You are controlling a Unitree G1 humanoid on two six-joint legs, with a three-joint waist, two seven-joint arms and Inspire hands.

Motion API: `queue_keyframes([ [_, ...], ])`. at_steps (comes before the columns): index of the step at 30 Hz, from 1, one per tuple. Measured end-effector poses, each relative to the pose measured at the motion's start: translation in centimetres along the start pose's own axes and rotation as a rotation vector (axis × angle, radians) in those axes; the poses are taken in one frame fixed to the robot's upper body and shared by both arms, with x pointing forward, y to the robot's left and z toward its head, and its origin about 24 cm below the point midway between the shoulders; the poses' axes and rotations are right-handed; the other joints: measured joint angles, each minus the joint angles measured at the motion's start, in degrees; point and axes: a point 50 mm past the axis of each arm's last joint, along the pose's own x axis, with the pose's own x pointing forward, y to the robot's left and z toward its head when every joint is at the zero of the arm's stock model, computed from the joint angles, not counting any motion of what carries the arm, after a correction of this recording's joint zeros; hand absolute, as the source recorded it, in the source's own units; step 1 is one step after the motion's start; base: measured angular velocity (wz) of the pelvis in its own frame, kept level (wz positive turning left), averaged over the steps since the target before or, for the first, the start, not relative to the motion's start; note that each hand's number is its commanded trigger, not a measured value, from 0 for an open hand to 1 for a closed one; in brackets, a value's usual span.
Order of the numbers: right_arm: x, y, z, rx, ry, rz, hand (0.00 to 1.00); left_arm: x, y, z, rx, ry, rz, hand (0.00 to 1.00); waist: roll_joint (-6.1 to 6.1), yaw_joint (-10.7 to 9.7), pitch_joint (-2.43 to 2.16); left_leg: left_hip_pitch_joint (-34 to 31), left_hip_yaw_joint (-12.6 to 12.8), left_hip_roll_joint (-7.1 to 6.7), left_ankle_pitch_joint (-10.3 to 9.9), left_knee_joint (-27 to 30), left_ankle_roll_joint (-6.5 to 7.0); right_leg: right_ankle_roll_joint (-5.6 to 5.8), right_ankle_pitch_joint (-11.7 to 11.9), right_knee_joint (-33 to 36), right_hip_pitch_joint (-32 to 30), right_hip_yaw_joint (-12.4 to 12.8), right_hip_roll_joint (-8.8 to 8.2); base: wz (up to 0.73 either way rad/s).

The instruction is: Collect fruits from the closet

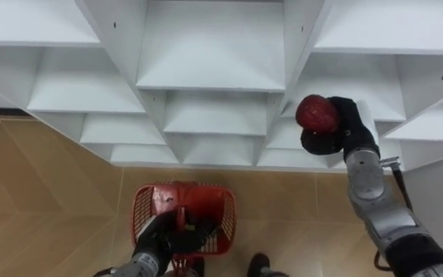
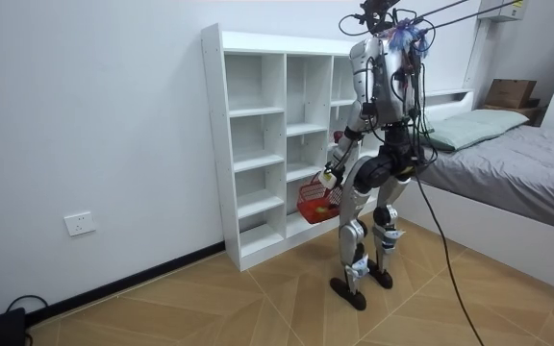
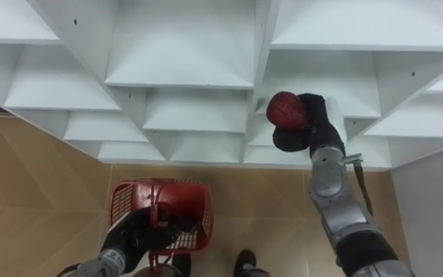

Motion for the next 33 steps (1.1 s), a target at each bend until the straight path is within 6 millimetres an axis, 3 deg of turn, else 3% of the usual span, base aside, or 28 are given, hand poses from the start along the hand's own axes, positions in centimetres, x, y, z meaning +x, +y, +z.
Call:
queue_keyframes([
  [5, -1.0, 0.9, -0.5, 0.091, 0.015, 0.021, 1.00, 0.0, -0.1, 0.0, 0.001, 0.001, -0.003, 1.00, 0.21, -1.0, -0.26, 0.0, 0.3, 0.02, 0.0, 0.0, 0.00, 0.04, 0.0, 0.0, -0.1, 0.1, 0.04, 0.00],
  [9, -1.7, 1.1, -1.1, 0.107, 0.017, 0.043, 1.00, -0.1, 0.0, -0.3, -0.001, 0.009, 0.000, 1.00, 0.58, -1.1, -1.00, 0.0, 0.3, 0.09, 0.0, 0.0, 0.00, 0.04, 0.2, 0.0, 0.0, 0.2, 0.14, 0.00],
  [12, -2.5, 1.4, -2.2, 0.107, 0.044, 0.067, 1.00, -0.1, 0.0, -0.4, -0.004, 0.012, 0.002, 1.00, 0.97, -1.2, -1.32, 0.2, 0.3, 0.06, 0.0, -0.1, 0.07, 0.09, 0.4, 0.0, 0.1, 0.3, 0.14, 0.00],
  [19, -4.9, 2.9, -4.3, 0.058, 0.087, 0.165, 1.00, -0.2, 0.1, -0.5, -0.003, 0.016, 0.006, 1.00, 1.04, -1.3, -1.36, 0.9, 1.4, 0.05, 0.3, -0.9, 0.36, 0.24, 0.9, -0.1, 0.0, 1.3, 0.16, -0.08],
  [33, -5.9, 4.7, -5.0, -0.038, 0.086, 0.290, 1.00, 0.0, -1.1, -0.2, -0.003, -0.012, -0.031, 1.00, 1.92, -1.2, -1.26, -0.3, 0.9, 0.26, 0.2, -0.9, 0.38, 0.27, 1.2, -1.3, -0.3, 0.5, 0.42, 0.01],
])
